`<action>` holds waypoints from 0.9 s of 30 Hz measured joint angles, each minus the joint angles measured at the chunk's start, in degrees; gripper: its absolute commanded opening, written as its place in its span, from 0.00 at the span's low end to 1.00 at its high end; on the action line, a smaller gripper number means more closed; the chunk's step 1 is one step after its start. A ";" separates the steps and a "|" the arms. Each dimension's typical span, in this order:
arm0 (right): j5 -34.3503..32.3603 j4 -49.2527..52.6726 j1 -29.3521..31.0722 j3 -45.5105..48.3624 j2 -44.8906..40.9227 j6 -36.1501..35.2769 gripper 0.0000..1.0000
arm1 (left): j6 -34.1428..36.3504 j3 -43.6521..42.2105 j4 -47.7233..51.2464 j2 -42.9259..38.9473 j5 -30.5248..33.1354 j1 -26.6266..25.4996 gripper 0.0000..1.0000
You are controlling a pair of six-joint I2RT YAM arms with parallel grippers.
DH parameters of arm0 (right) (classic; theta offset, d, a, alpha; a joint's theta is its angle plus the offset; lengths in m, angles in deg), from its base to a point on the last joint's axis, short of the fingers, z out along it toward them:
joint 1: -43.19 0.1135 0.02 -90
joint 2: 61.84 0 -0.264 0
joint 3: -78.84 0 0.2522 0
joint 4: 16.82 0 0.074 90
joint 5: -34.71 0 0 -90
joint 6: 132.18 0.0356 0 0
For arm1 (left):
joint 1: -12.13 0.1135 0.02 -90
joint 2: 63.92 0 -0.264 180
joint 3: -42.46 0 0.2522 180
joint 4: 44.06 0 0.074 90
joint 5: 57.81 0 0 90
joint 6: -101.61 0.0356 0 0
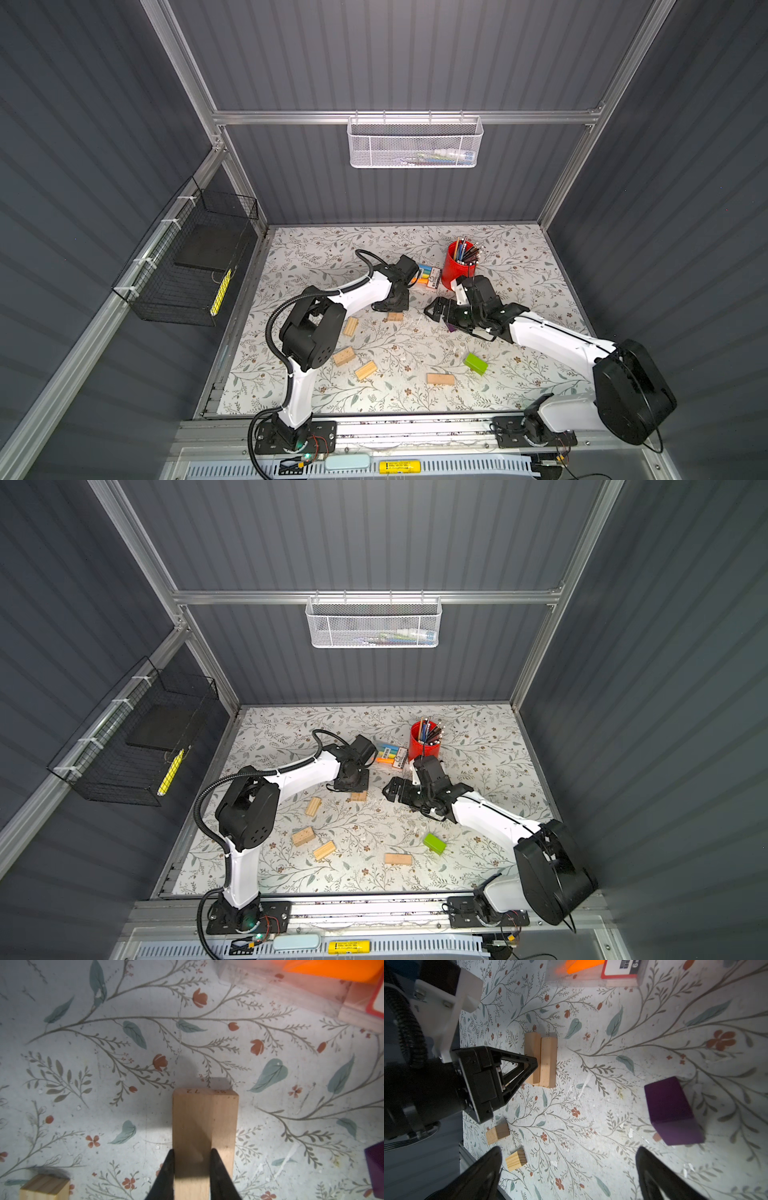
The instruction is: Build the wood block tower
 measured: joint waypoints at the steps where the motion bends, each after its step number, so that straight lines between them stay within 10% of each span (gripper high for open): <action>1: 0.00 0.00 0.00 0.00 0.00 0.00 0.99 | -0.02 0.00 -0.04 0.00 0.00 0.00 0.28; 27: 0.00 0.00 -0.04 0.00 0.00 0.00 0.99 | 0.09 -1.92 -0.20 -0.28 -2.16 0.33 0.32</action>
